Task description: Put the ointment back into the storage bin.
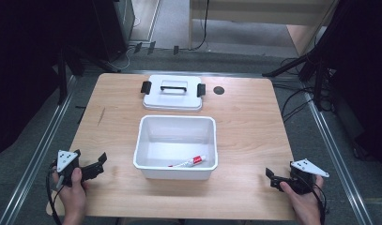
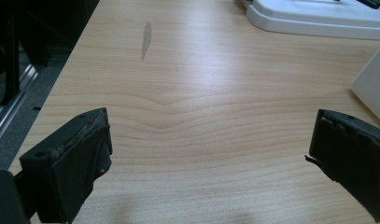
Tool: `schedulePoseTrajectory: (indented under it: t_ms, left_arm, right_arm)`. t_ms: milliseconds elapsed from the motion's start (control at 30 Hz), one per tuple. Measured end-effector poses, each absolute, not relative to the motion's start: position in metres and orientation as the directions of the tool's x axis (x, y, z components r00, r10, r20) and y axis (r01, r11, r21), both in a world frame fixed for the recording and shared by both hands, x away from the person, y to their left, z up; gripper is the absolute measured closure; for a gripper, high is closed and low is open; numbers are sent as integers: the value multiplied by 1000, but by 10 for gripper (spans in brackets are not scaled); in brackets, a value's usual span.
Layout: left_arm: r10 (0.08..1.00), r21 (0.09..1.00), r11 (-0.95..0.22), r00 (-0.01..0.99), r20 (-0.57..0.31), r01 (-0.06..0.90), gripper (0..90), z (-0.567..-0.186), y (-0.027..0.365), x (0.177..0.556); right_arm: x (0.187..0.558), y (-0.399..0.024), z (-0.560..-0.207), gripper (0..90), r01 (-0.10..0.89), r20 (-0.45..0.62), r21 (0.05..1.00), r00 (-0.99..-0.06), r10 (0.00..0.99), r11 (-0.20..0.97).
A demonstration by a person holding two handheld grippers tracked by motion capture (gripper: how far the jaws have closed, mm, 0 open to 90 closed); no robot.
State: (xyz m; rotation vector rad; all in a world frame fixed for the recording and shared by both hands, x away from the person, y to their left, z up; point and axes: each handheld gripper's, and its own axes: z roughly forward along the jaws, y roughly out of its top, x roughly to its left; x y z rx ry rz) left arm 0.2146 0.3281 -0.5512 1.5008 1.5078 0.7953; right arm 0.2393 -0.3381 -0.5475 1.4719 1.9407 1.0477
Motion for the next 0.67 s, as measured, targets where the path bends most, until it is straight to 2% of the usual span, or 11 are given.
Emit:
schedulePoseTrajectory:
  t_ms: [133, 367, 667]
  left_arm:
    - [988, 888, 86, 74, -134, 451, 0, -551, 329, 214]
    - [989, 887, 82, 74, -129, 454, 0, -551, 328, 214]
    - [989, 888, 81, 73, -127, 453, 0, -551, 328, 214]
  right_arm:
    - [237, -339, -548, 0, 572, 62, 811, -294, 954, 123]
    - [239, -339, -548, 132, 584, 69, 807, -246, 967, 91]
    - [242, -338, -549, 156, 600, 71, 795, -232, 970, 86]
